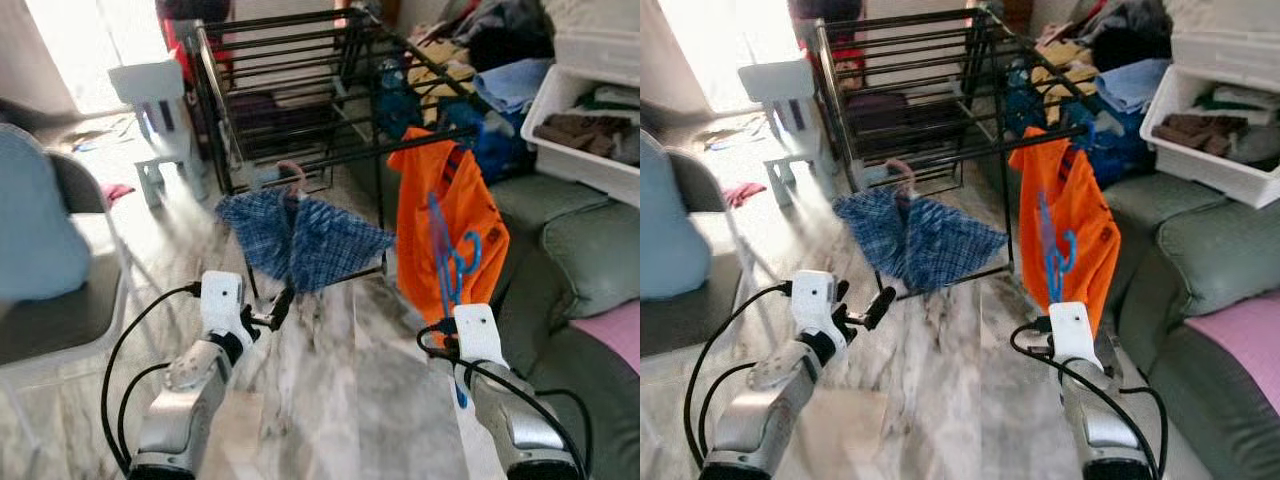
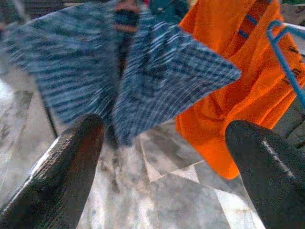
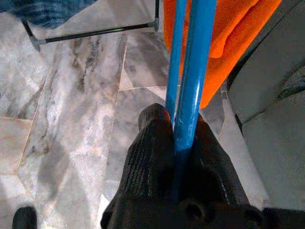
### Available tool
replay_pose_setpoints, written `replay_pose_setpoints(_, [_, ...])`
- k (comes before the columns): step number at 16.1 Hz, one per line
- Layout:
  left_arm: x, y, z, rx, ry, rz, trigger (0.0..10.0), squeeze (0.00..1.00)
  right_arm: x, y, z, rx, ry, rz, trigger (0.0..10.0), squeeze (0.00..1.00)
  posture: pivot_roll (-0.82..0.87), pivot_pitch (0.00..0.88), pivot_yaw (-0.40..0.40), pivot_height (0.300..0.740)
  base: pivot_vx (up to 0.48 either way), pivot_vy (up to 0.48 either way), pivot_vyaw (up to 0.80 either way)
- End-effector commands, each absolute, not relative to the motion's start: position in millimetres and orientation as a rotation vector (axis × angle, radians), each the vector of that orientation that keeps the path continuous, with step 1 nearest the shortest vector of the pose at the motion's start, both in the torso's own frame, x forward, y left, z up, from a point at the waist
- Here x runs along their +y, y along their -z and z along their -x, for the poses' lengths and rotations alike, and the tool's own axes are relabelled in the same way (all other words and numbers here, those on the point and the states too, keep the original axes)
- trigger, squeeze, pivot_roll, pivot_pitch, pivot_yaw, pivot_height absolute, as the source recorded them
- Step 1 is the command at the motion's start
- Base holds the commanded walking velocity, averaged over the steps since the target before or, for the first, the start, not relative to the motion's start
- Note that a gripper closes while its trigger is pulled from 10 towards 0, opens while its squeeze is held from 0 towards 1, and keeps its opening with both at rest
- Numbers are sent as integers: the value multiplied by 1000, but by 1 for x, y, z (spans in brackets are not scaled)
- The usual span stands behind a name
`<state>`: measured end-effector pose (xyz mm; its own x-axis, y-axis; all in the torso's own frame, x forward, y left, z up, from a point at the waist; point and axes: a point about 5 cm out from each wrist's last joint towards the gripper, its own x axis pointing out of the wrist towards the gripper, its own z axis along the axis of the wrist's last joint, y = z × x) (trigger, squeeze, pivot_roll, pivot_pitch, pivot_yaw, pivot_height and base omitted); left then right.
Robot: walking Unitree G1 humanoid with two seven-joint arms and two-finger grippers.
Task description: Hang hanger
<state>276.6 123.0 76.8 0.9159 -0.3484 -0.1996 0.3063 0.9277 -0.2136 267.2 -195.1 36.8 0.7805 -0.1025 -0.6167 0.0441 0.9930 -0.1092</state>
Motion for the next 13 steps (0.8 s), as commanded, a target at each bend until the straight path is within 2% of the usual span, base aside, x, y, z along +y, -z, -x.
replay_pose_setpoints(1, [116,-81,-278,228,362,172,10000,0,-202,-42,-269,663,73,100,10000,0,-148,0,27,740,480,0,0])
replay_pose_setpoints(6, [117,-80,-277,238,360,163,10000,0,-201,-42,-270,678,7,104,10000,0,-149,0,32,740,480,0,0])
replay_pose_setpoints(8, [118,-78,-277,258,349,172,10000,0,-194,-40,-268,704,-131,133,10000,0,-149,0,32,740,463,0,0])
replay_pose_setpoints(13, [118,-77,-277,260,351,160,10000,0,-193,-44,-272,690,-214,179,10000,0,-145,0,32,740,391,276,0])
